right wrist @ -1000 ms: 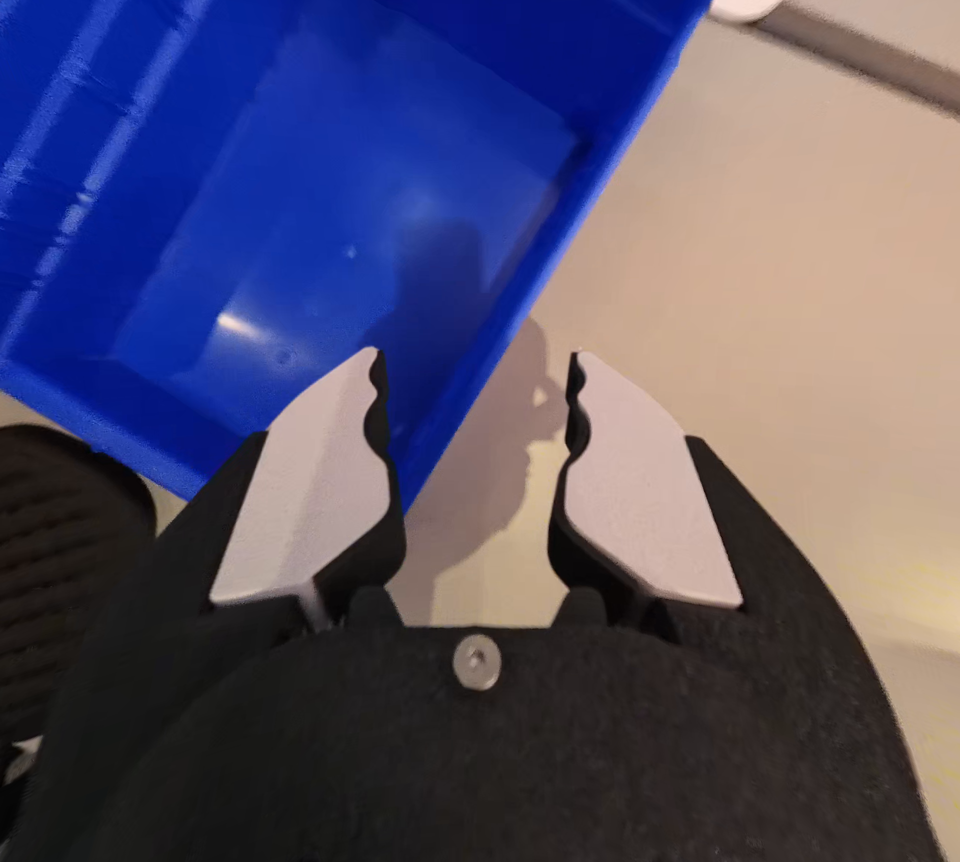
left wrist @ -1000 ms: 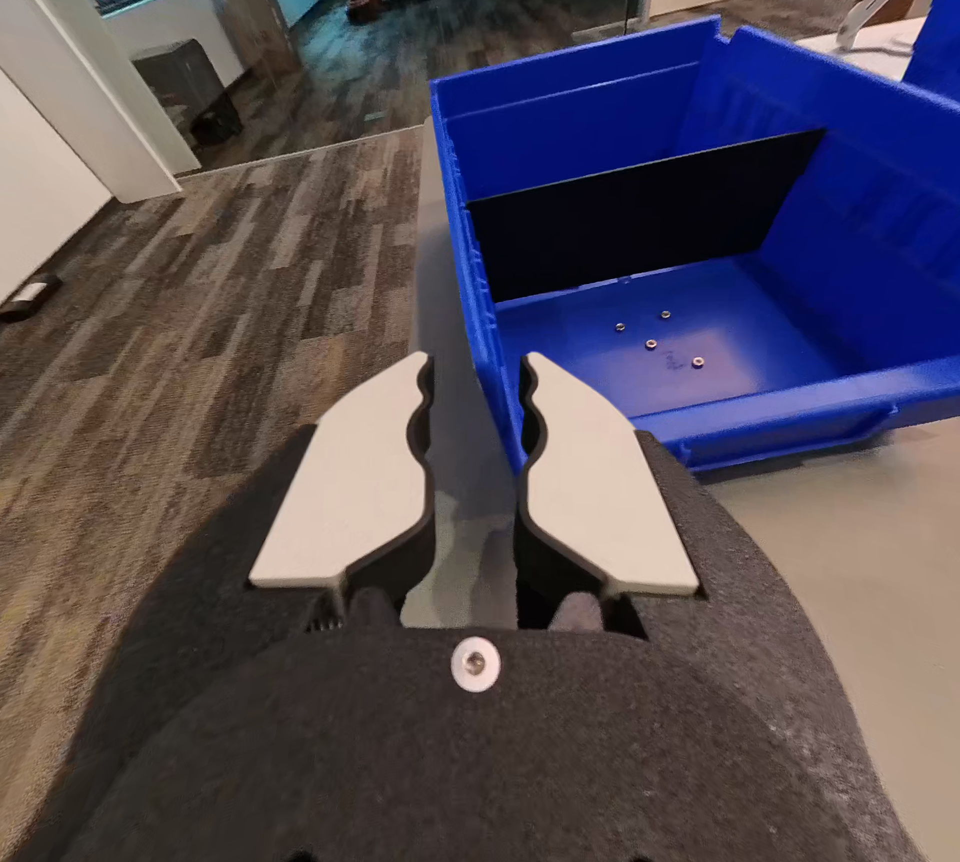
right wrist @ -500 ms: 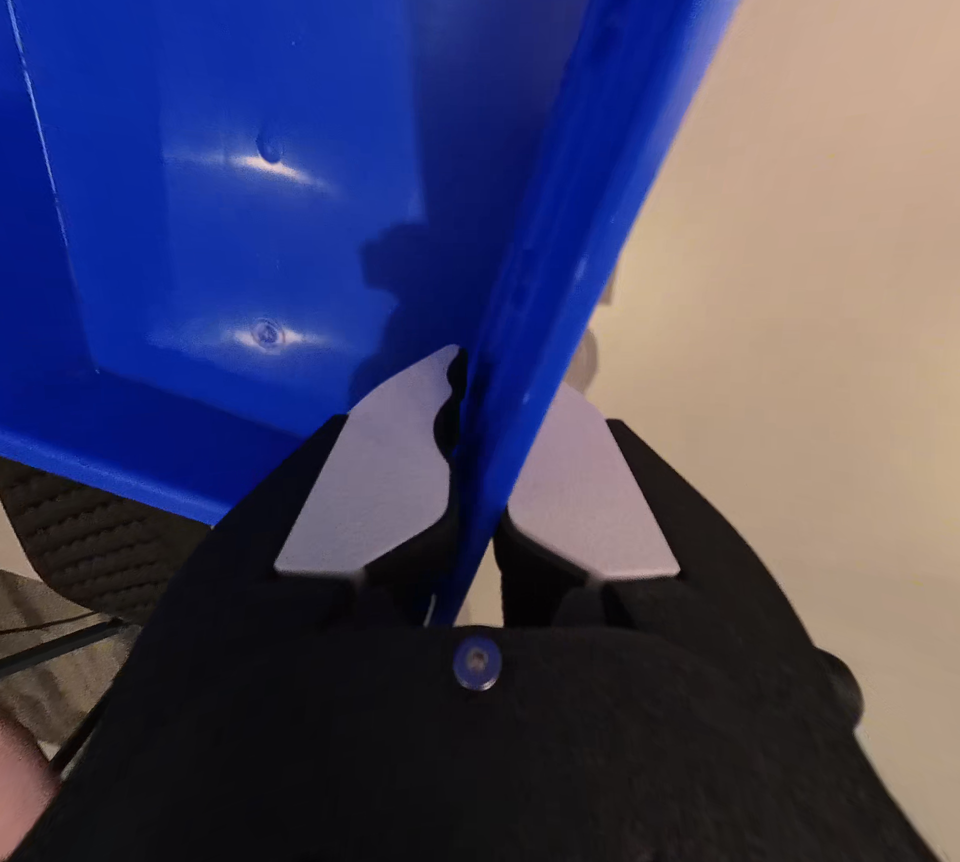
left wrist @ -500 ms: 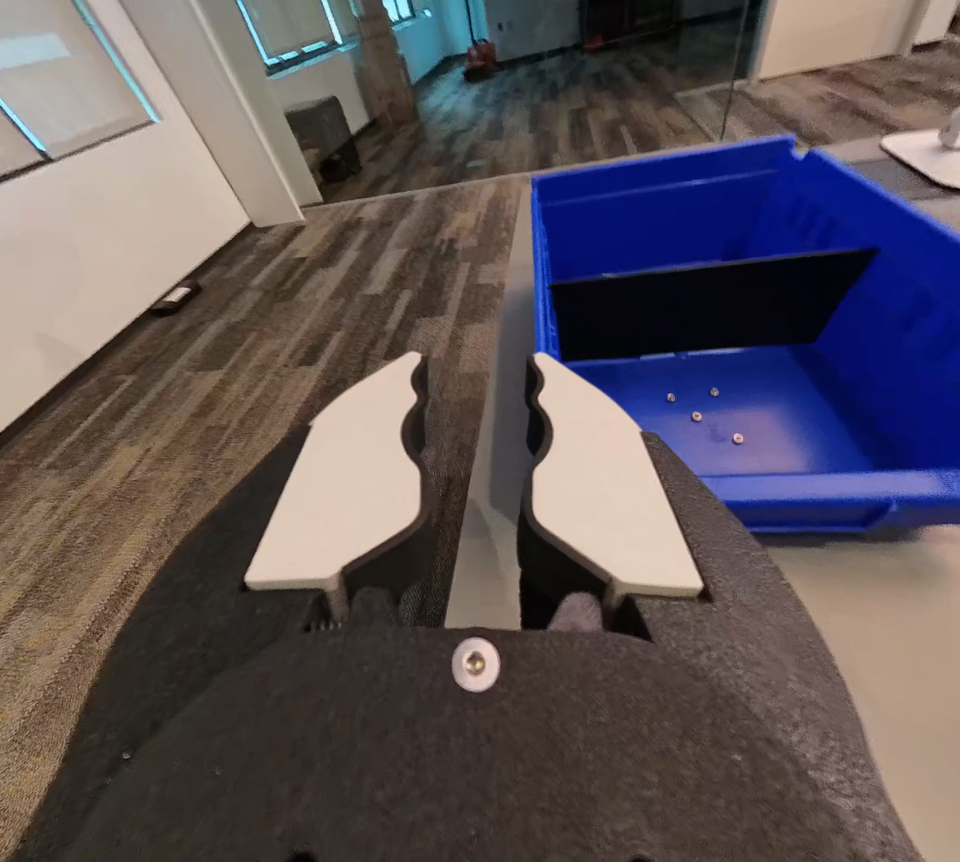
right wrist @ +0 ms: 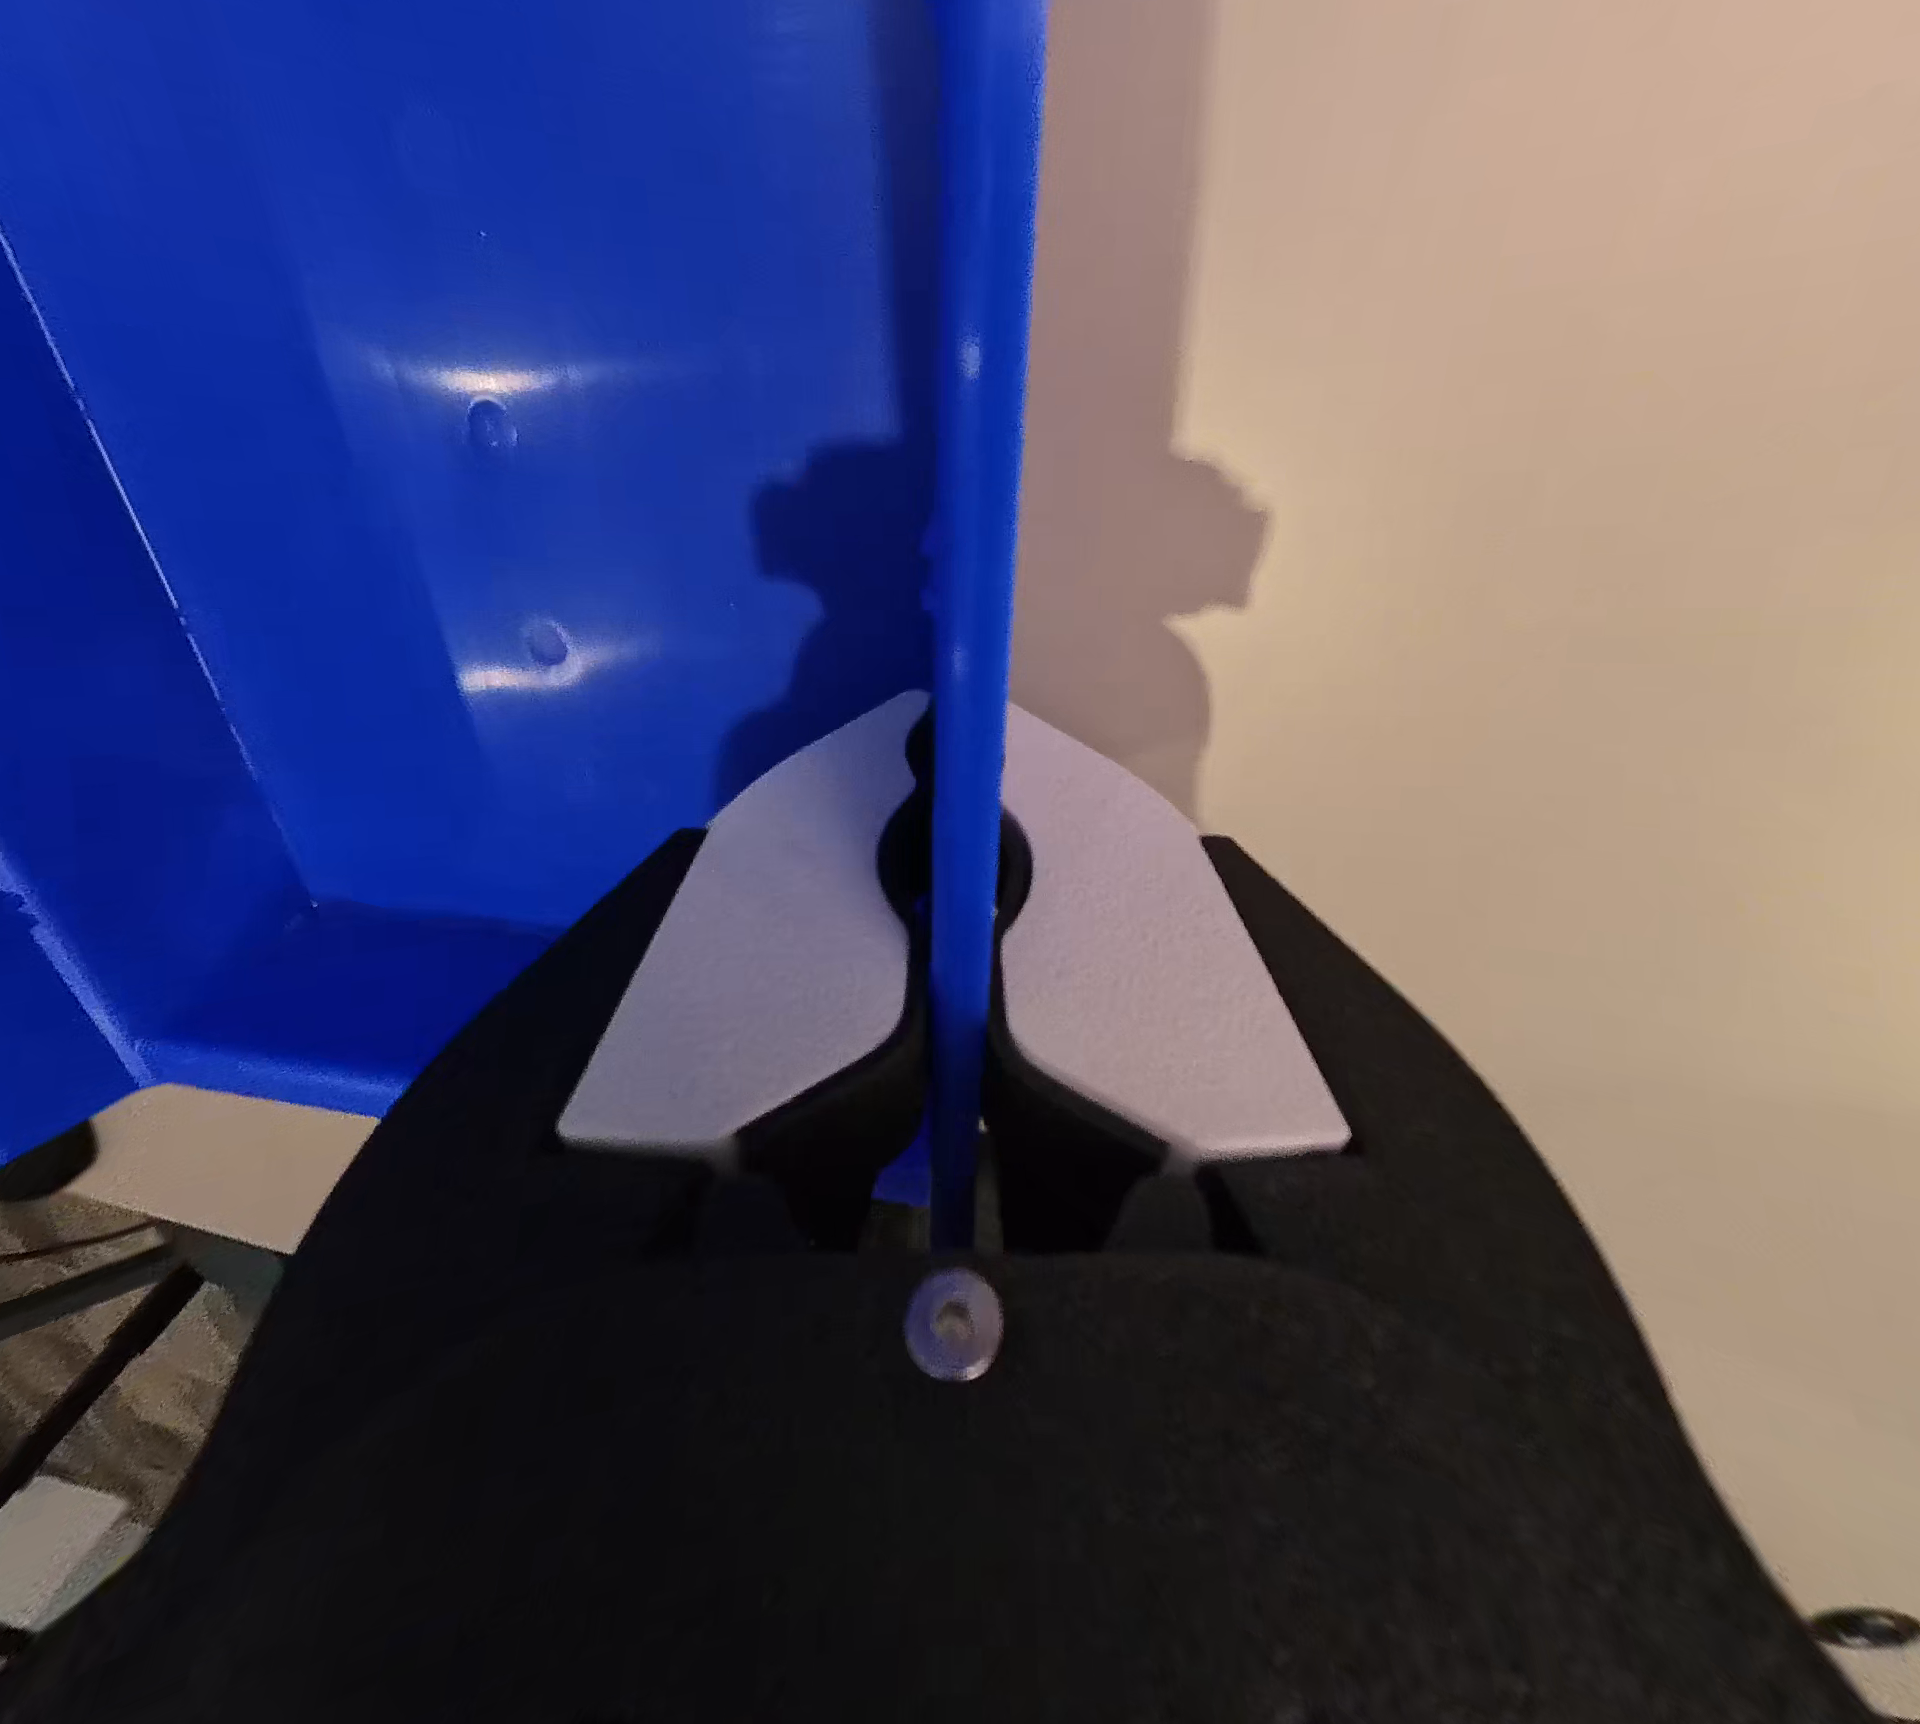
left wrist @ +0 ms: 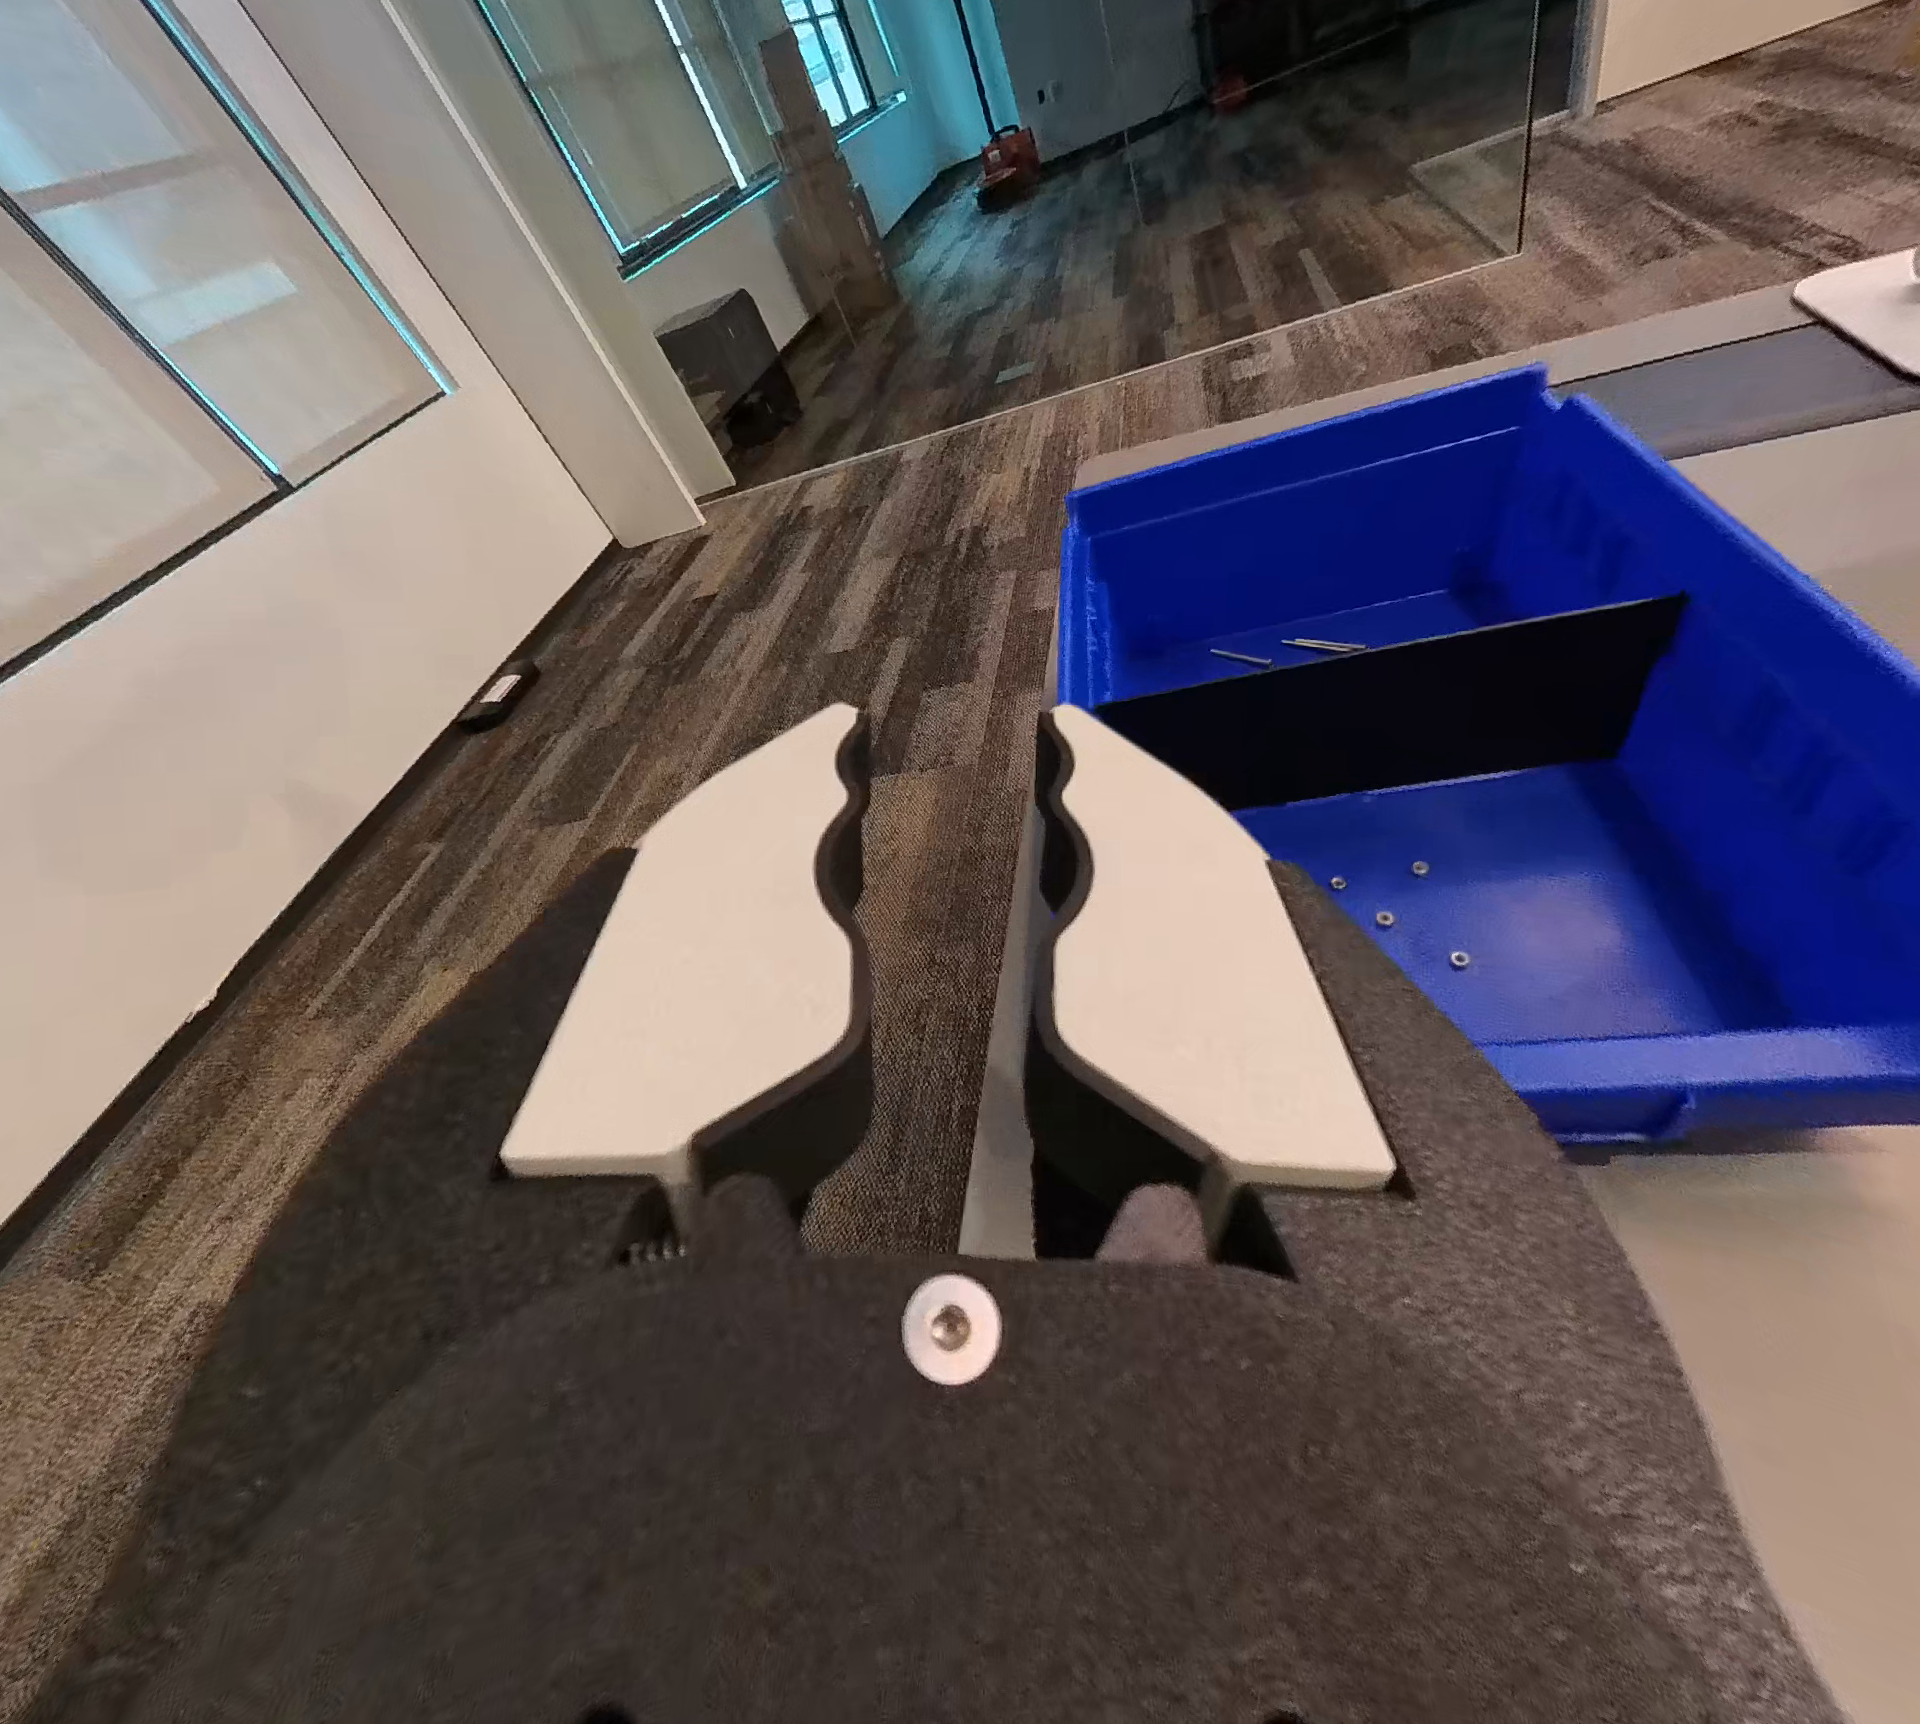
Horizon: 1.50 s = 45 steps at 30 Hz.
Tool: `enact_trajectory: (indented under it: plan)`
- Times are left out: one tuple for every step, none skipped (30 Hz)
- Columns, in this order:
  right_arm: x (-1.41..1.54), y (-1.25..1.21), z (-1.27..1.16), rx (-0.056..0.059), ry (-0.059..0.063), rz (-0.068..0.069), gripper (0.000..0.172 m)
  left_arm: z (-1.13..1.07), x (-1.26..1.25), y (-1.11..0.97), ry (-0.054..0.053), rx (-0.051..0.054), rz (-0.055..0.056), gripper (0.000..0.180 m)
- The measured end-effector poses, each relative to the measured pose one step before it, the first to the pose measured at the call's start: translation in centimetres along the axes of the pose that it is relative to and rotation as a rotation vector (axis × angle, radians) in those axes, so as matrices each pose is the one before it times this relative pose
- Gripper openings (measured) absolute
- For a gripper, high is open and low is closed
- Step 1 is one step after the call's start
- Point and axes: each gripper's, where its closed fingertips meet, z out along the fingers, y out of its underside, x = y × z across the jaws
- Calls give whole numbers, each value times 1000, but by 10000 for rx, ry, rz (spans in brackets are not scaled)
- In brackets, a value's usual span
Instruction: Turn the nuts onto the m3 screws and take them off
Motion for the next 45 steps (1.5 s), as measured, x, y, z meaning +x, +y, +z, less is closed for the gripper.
enact_trajectory:
  plan:
    - [1580,350,-264,28,16,99,4,41,76,-240,-22,-5,-14,30]
    - [1672,414,-285,27,-3,166,4,68,96,-188,-7,-18,-5,30]
    - [1783,420,-295,35,13,141,4,104,56,-115,-21,-51,-4,30]
    - [1867,464,-328,37,24,135,4,122,33,-61,-27,-76,-7,31]
    - [1934,509,-329,34,17,173,4,124,71,-82,-7,-46,-6,31]
    - [2010,523,-340,36,17,171,4,120,39,-60,-19,-47,-18,31]
    - [2063,543,-350,32,23,160,4,110,25,-35,-29,-53,-38,31]
    - [2052,579,-357,30,5,181,4,99,58,-29,-12,-45,-64,31]
    - [2093,587,-366,31,17,202,4,74,88,-44,9,-36,-75,31]
    - [2091,583,-355,39,49,127,4,51,64,-9,-3,-46,-57,31]
    - [2069,596,-348,30,45,179,4,25,4,19,-29,-50,-47,31]
    - [1976,567,-331,40,11,140,4,-8,-5,47,-33,-49,-52,31]
    - [1920,556,-328,29,15,127,4,-14,-20,55,-21,-52,-68,31]
    - [1852,541,-315,20,35,104,4,-29,-6,86,-6,-65,-70,31]
    - [1763,550,-287,17,12,133,4,-39,-31,60,-15,-69,-52,31]
    - [1615,482,-266,19,-10,-4,4,-63,-63,24,-35,-43,-42,31]
    - [1458,499,-258,6,-6,-59,5,-76,-85,-55,-49,-7,-47,31]
    - [1392,507,-237,-13,28,67,5,-74,-72,-72,-44,-1,-58,31]
    - [1205,432,-207,-3,1,-131,4,-61,-27,-87,-14,3,-82,31]
    - [1016,401,-179,-15,-46,-59,5,-49,3,-105,4,18,-104,31]
    - [1015,305,-170,-16,34,-52,4,-54,8,-71,-1,15,-110,32]
    - [903,251,-147,-25,48,-44,4,-43,20,-29,-5,-2,-103,32]
    - [701,194,-112,-19,-32,-21,4,-26,37,17,-2,-13,-91,32]
    - [577,145,-91,-10,-30,-73,4,-14,67,45,4,-22,-66,32]
    - [477,149,-78,-15,-29,1,4,-13,71,77,-11,-41,-33,31]
    - [391,106,-63,-7,-17,-29,4,-10,46,98,-36,-58,3,31]
    - [296,78,-59,-10,6,-70,4,-19,80,61,-23,-41,28,31]
    - [196,49,-25,-4,-11,-126,4,-24,113,4,1,-20,38,31]
    - [116,36,-29,7,-22,-108,4,-12,120,-30,-4,-16,45,31]
    - [93,20,-10,-1,3,-54,4,-17,96,-55,-7,-17,50,31]
    - [29,-23,-2,24,11,-139,5,-16,102,-67,-2,-5,34,31]
    - [47,-53,-6,66,47,-192,5,-8,102,-75,-2,2,20,31]
    - [34,-61,5,73,26,-81,5,9,75,-43,-17,-10,30,32]
    - [34,-56,10,78,7,-46,6,12,90,-11,-5,-14,40,32]
    - [51,-49,-3,84,28,-79,7,39,127,28,25,-21,19,32]
    - [72,-25,-13,56,71,-140,8,38,155,96,39,-51,-8,32]
    - [98,-10,-10,45,138,-207,10,52,170,114,54,-62,5,32]
    - [141,6,-26,40,200,-229,12,28,150,100,33,-65,54,33]
    - [143,54,-4,10,217,-224,15,-11,81,101,-11,-61,89,33]
    - [190,22,-16,15,247,-207,18,-53,22,43,-49,-37,90,34]
    - [220,-24,-12,26,268,-178,22,-106,-29,-11,-71,-7,78,35]
    - [177,-30,-8,25,233,-137,24,-134,61,-93,-7,37,53,35]
    - [147,-35,-25,33,189,-77,26,-144,158,-100,66,54,4,35]
    - [218,-43,-6,49,218,-26,30,-113,164,-52,72,27,-15,36]
    - [248,-72,-13,87,216,-18,34,-86,104,19,37,-7,18,36]
